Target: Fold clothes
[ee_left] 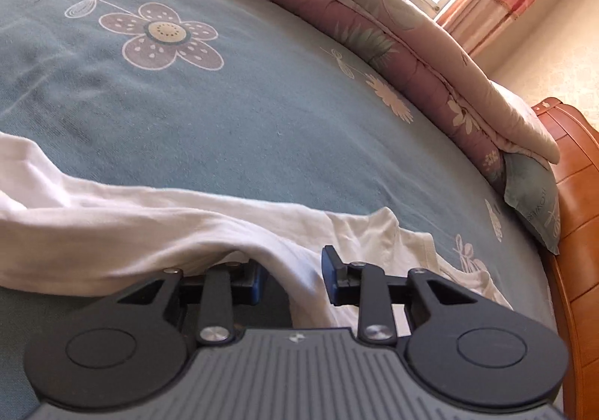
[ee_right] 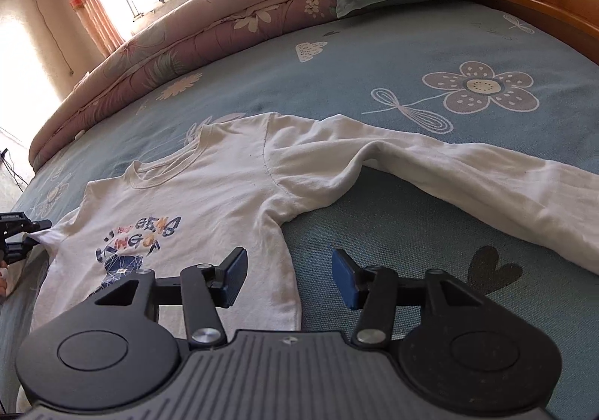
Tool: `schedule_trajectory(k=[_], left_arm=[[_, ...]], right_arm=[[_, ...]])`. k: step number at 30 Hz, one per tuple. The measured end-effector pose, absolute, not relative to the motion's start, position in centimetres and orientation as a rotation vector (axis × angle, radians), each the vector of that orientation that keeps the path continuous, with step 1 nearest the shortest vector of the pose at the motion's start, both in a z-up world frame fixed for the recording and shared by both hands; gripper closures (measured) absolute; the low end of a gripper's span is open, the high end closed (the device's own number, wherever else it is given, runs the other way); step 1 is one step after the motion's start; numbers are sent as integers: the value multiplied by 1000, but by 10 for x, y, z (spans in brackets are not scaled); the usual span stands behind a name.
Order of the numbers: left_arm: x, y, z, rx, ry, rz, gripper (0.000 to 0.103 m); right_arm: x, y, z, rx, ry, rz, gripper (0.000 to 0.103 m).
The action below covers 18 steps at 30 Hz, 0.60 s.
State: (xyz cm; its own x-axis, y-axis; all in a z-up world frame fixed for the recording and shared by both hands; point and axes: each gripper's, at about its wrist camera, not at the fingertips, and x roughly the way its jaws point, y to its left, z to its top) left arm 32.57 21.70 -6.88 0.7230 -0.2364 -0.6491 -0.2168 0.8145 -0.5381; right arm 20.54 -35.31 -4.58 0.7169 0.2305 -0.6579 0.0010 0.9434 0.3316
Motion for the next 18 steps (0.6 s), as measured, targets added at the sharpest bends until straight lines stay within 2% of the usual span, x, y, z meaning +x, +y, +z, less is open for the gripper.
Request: schedule_trajectory(k=[8, 10, 14, 15, 16, 18], left_arm=[[263, 207, -107, -814, 818, -128, 70], [262, 198, -108, -761, 816, -122, 71], [271, 172, -96, -533, 815, -79, 78], [274, 166, -93, -476, 813, -68, 82], [276, 159, -90, -420, 811, -58, 92], [280, 146, -84, -306, 806, -37, 97]], right_arm=[[189, -339, -47, 320, 762, 170, 46], [188, -337, -47, 325, 762, 170, 46], [181, -333, -44, 319, 750, 168, 45], [179, -332, -44, 312, 749, 165, 45], [177, -332, -43, 305, 748, 162, 44], [175, -332, -42, 297, 748, 159, 44]])
